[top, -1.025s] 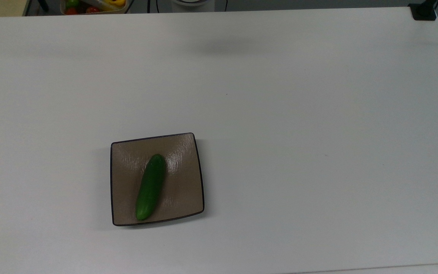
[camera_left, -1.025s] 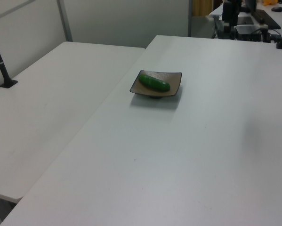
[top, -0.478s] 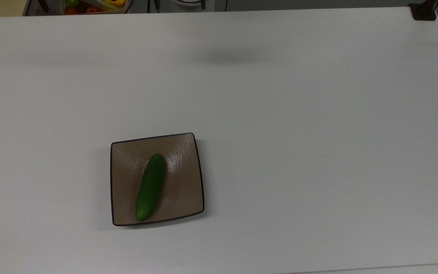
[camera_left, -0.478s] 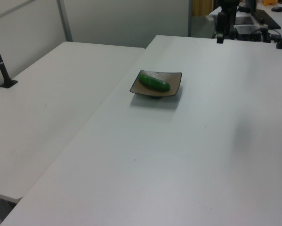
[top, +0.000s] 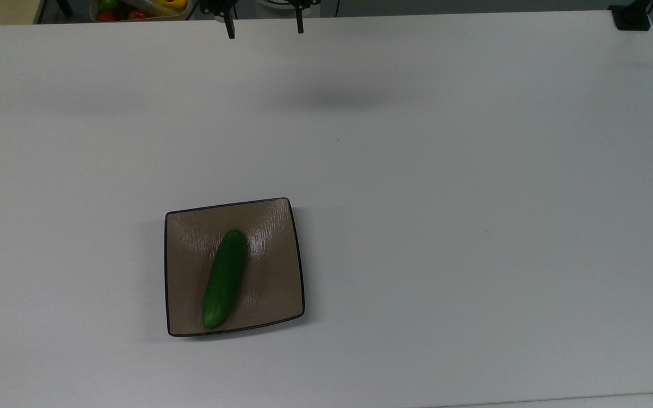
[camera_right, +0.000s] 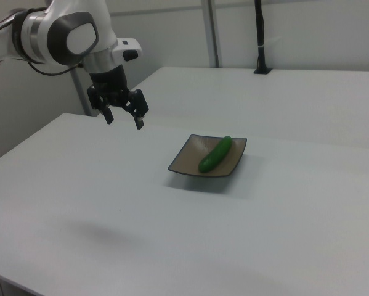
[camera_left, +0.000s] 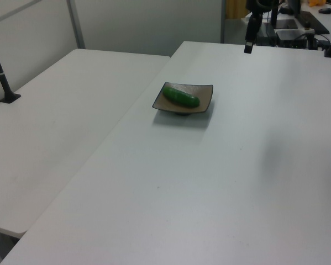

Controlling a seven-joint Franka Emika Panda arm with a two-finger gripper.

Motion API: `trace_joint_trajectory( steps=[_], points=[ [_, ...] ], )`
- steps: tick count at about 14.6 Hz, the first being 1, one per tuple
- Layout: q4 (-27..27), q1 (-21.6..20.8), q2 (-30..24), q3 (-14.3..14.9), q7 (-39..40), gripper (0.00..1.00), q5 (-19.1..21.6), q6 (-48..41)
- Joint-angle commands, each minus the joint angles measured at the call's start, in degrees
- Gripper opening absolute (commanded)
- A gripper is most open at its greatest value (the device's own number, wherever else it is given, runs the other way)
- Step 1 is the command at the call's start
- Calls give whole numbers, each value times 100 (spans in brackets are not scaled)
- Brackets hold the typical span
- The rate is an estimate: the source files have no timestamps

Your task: Cucumber placed on a ceramic plate

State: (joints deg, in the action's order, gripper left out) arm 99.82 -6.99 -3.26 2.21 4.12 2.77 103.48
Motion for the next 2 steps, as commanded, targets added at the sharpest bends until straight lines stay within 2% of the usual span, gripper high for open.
trace_joint_trajectory(
  steps=[1,2],
  points=[
    [73,-40,-35,51,133,100,-48,146],
    [64,-31,-34,51,133,100,-48,146]
  ],
)
